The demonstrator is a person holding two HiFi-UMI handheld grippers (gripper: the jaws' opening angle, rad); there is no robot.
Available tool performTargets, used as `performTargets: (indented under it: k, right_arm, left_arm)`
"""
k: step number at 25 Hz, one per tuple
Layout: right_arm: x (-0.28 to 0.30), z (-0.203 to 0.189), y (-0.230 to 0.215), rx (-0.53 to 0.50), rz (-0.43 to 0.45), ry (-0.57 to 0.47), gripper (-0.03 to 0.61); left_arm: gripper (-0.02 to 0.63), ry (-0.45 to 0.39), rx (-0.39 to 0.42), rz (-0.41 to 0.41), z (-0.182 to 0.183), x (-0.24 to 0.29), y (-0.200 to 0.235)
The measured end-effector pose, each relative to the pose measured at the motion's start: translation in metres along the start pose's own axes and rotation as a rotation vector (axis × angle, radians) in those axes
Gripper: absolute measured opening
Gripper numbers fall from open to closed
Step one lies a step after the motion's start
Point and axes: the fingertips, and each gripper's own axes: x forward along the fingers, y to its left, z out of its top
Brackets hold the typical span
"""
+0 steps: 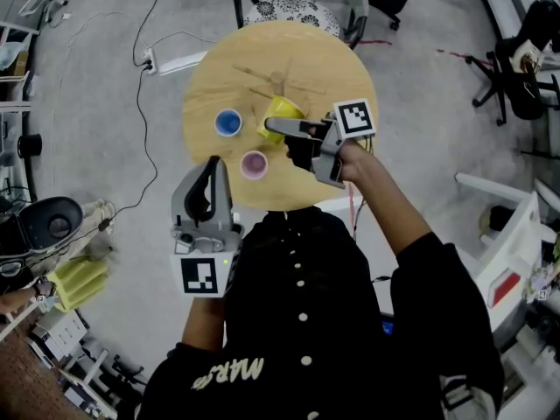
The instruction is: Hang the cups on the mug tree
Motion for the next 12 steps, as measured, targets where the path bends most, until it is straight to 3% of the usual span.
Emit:
performTargets:
  k: [12]
  right_arm:
    - [-0.0051, 0.0035, -0.0052, -0.021, 0.005, -0.027, 0.293]
  left_arm:
    - [-0.005, 0.000, -0.006, -0.001, -0.0039, 0.0051, 0.0028]
